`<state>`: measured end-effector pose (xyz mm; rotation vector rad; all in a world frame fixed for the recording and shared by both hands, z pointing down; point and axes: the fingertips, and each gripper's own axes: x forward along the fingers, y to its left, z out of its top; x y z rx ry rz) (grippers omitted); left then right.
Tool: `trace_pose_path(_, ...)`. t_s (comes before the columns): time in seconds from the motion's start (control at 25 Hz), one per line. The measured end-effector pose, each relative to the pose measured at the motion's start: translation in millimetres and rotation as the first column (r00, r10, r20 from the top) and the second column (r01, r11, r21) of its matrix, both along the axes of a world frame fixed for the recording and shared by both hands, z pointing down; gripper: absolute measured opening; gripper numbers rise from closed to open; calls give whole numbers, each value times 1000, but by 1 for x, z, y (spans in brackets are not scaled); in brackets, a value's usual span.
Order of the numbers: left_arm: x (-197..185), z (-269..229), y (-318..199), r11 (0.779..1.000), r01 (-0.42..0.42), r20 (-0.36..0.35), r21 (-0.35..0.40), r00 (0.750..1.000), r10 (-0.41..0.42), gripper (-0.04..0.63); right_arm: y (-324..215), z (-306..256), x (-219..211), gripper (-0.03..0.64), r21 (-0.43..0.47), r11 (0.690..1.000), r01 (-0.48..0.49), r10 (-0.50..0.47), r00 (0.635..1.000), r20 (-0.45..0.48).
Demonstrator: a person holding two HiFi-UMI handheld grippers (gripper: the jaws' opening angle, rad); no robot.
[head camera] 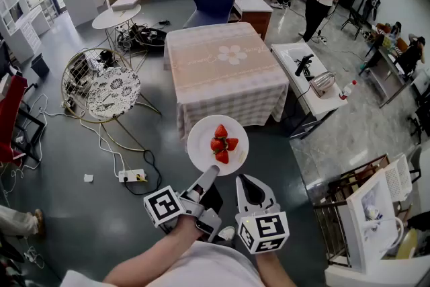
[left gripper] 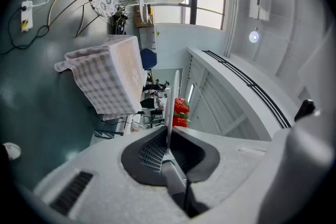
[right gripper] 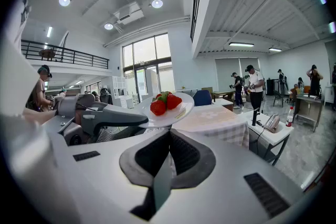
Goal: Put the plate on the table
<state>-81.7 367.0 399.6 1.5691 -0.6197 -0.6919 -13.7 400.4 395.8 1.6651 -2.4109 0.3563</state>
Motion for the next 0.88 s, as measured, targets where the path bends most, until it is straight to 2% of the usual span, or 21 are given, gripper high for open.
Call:
trace_pose_path(0.28, -8, 4, 0, 1000, 1, -5, -8, 1000, -1, 20, 0, 3, -8, 3, 1, 1000, 1, -1, 1000, -5)
trace_pose_path(0.88, -78, 10, -34, 1000, -16, -45, -24, 999, 15, 20, -36, 0, -74, 4, 7, 1000, -13, 14, 998, -57)
